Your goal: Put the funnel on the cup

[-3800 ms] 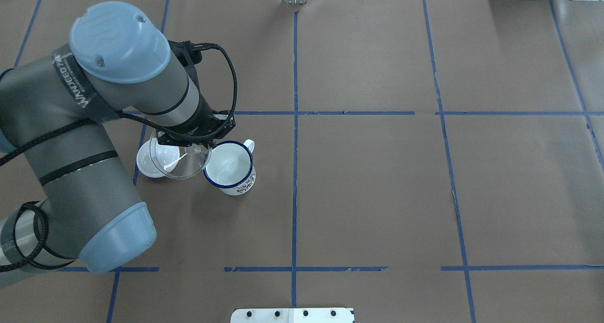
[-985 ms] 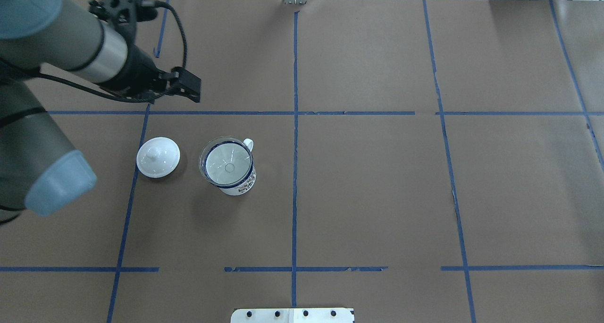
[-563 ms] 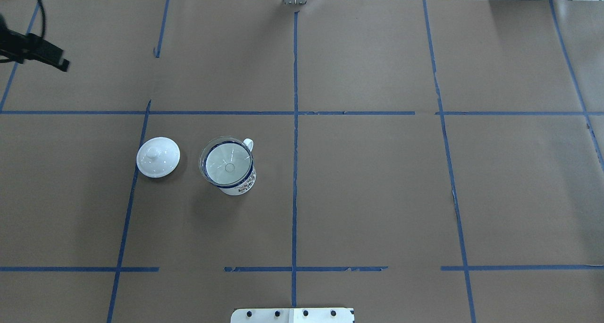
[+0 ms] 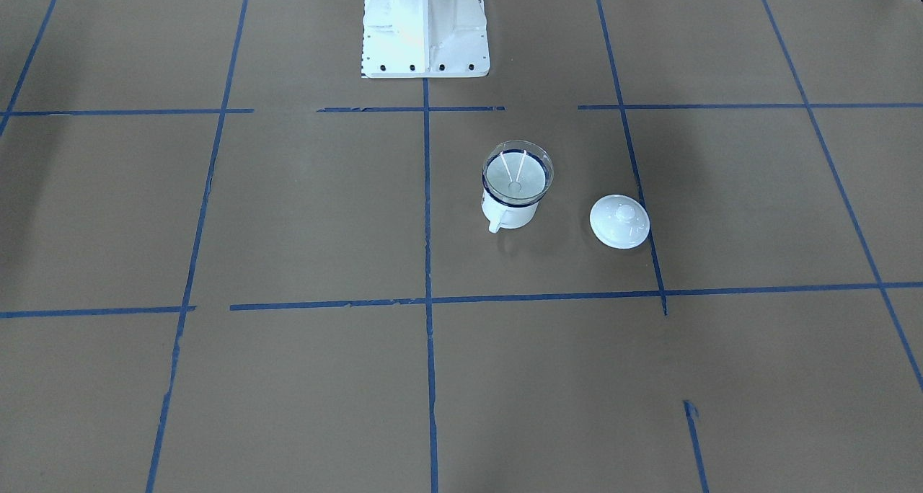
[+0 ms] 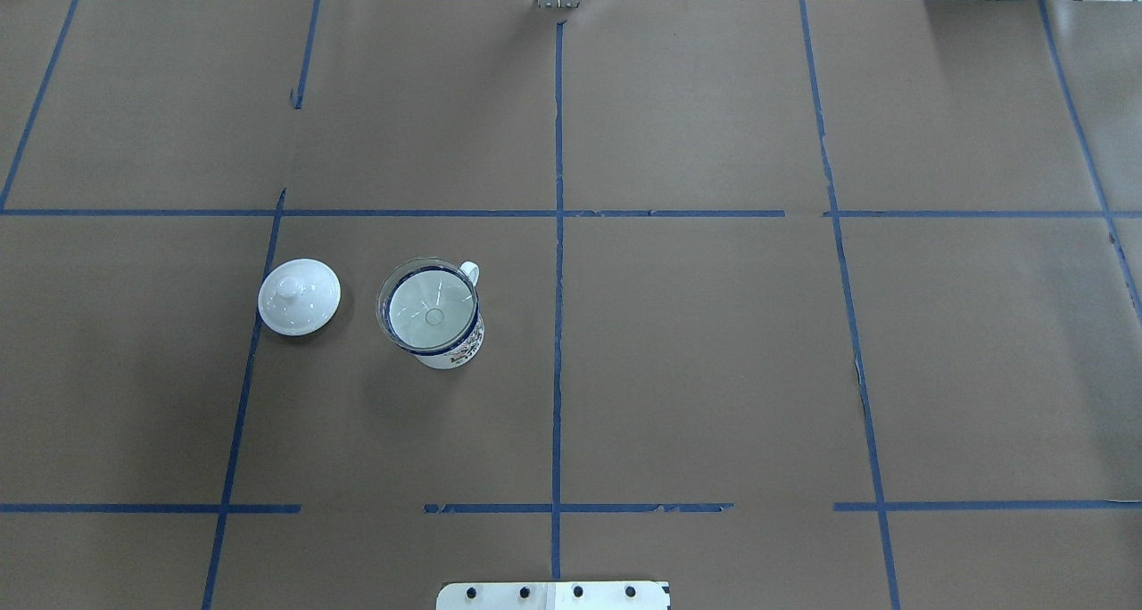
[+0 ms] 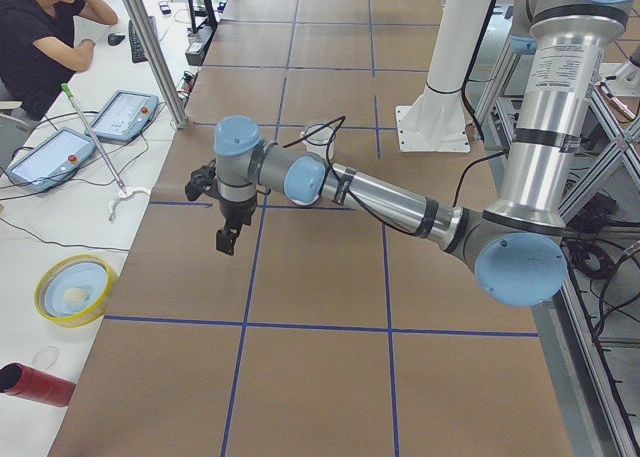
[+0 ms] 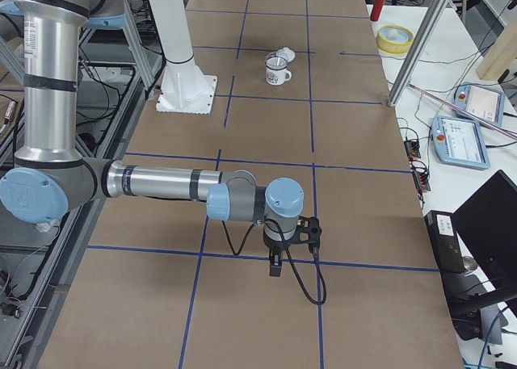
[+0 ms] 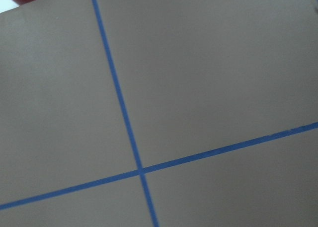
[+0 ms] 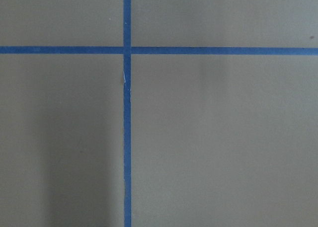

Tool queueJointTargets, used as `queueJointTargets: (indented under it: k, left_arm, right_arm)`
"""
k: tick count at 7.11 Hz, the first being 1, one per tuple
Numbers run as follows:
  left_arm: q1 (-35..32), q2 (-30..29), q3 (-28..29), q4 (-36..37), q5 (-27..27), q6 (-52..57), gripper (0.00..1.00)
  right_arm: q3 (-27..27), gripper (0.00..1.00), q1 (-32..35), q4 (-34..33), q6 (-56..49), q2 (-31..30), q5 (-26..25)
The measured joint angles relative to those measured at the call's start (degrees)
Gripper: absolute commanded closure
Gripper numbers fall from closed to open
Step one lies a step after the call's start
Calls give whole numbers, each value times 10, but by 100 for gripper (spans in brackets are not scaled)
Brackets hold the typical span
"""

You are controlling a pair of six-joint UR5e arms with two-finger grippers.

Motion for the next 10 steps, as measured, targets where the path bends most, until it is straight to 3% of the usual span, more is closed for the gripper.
queueJointTargets:
  k: [4, 10]
  left_arm:
    - [-24, 88, 6, 2, -27, 6, 0]
    - [-27, 94, 3, 1, -35, 5, 0]
  right_arm:
    - [0, 0, 0, 0, 0, 0, 0]
    - [0, 0, 0, 0, 0, 0, 0]
